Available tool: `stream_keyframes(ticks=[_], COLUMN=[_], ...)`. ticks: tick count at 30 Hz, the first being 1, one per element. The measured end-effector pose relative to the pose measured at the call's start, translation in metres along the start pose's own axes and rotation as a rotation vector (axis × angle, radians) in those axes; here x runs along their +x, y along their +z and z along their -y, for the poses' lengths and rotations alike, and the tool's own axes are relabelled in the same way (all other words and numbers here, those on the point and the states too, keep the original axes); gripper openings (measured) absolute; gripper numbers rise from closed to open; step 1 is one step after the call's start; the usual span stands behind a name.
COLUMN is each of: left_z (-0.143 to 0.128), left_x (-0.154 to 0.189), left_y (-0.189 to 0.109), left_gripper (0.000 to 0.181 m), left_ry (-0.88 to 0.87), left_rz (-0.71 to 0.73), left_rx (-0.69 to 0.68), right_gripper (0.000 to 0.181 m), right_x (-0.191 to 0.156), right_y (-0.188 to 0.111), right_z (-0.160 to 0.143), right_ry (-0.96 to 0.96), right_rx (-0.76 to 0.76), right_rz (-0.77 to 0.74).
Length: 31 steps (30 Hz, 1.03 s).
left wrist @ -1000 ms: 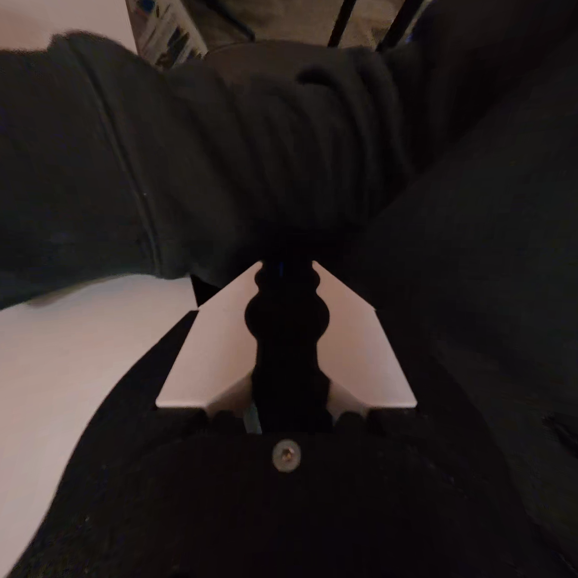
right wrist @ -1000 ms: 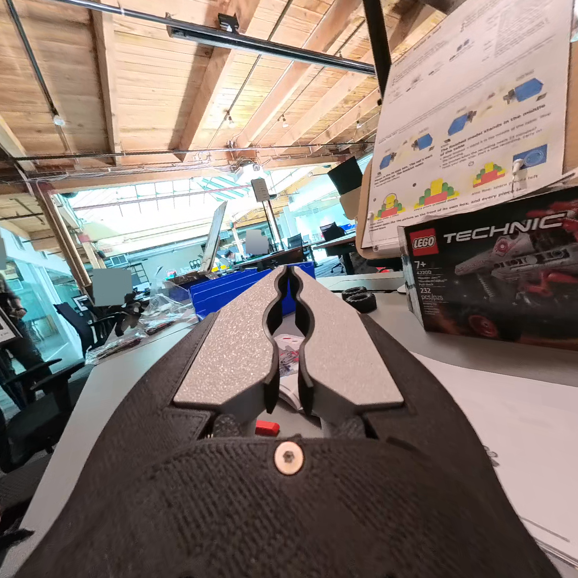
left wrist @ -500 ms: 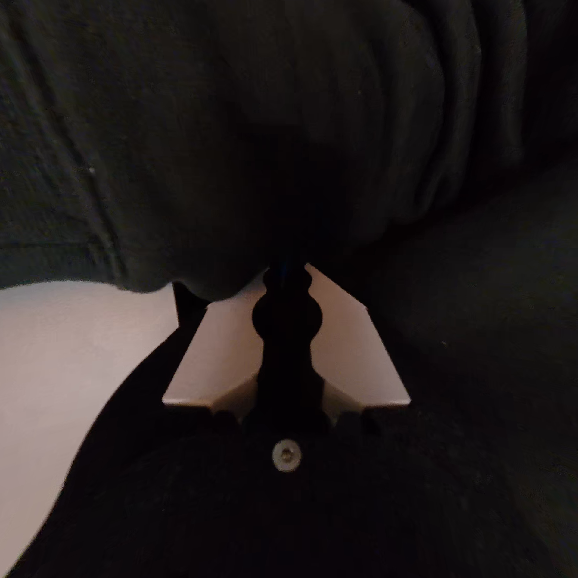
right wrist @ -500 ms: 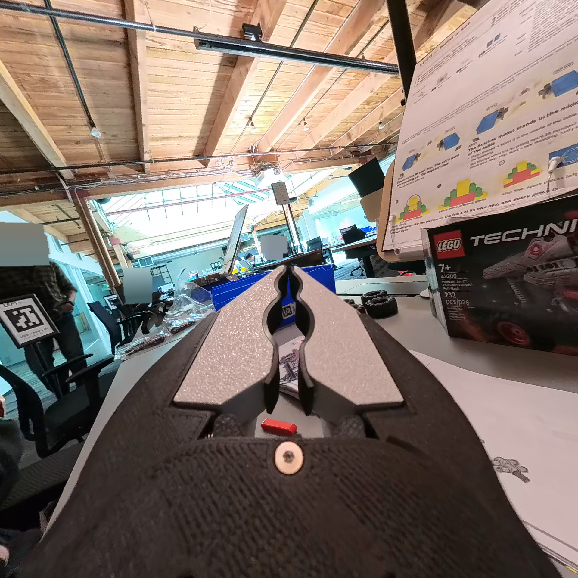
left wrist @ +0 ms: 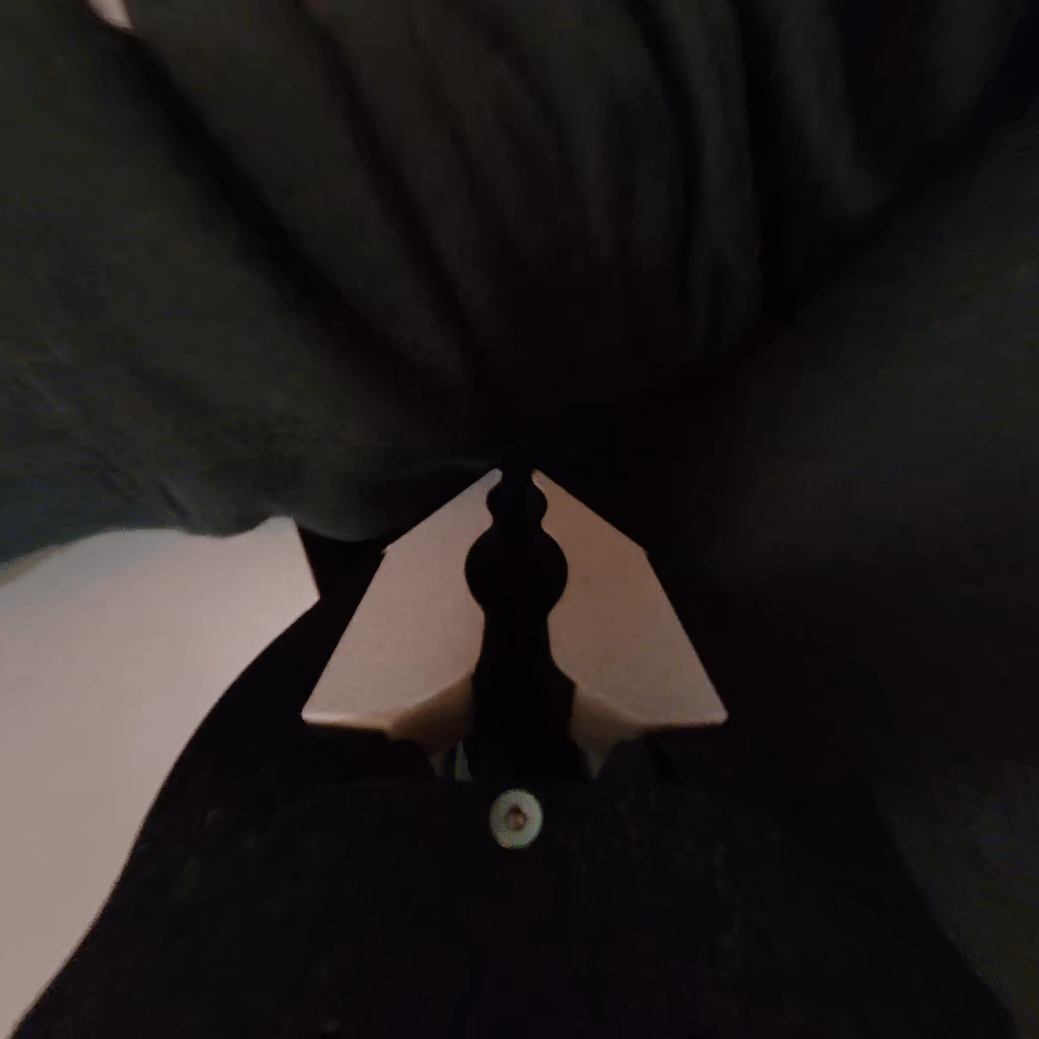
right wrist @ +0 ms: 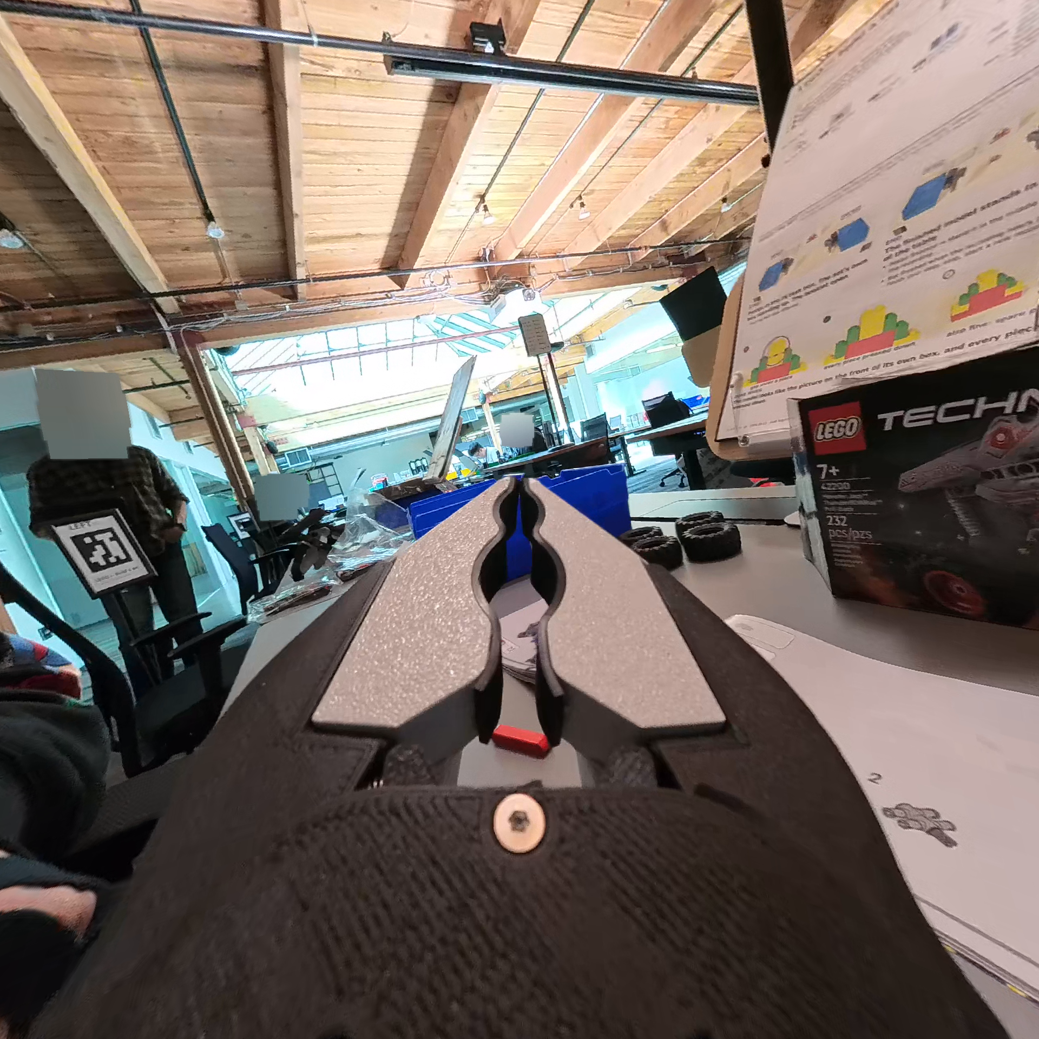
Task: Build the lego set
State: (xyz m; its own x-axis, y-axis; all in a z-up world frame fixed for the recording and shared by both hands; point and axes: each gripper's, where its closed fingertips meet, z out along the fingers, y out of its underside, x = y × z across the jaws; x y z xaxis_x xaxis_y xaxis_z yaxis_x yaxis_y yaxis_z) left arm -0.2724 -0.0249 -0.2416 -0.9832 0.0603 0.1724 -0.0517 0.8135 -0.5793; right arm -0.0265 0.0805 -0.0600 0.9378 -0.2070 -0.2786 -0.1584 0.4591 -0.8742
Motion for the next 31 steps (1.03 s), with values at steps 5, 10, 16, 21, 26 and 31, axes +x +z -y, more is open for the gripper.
stream_keyframes(ticks=[5, 10, 16, 21, 26, 31], left_z=[0.025, 0.043, -0.011, -0.075, -0.080, -0.084], left_x=[-0.004, -0.021, -0.112, -0.159, -0.173, -0.180], left_y=[-0.037, -0.083, -0.132, -0.145, -0.132, -0.155], left_gripper=[0.001, 0.001, 0.000, 0.000, 0.001, 0.016], left_ry=[-0.220, -0.371, -0.274, -0.203, -0.076, -0.128], left_rz=[-0.154, -0.243, 0.334, 0.598, 0.635, 0.677], left_rx=[0.360, 0.691, 0.548, 0.208, 0.116, 0.195], right_gripper=[0.000, 0.000, 0.002, 0.014, 0.017, 0.017], right_x=[-0.004, -0.004, -0.013, -0.017, -0.019, -0.011], right_y=[-0.009, -0.022, -0.021, -0.024, -0.036, -0.051], right_z=[0.007, 0.011, -0.006, -0.047, -0.095, -0.129], right_ry=[-0.003, -0.013, -0.064, -0.168, -0.280, -0.306], right_rx=[0.017, 0.020, -0.099, -0.482, -0.917, -1.157], right_rz=[0.028, 0.027, 0.071, 0.082, 0.194, 0.249])
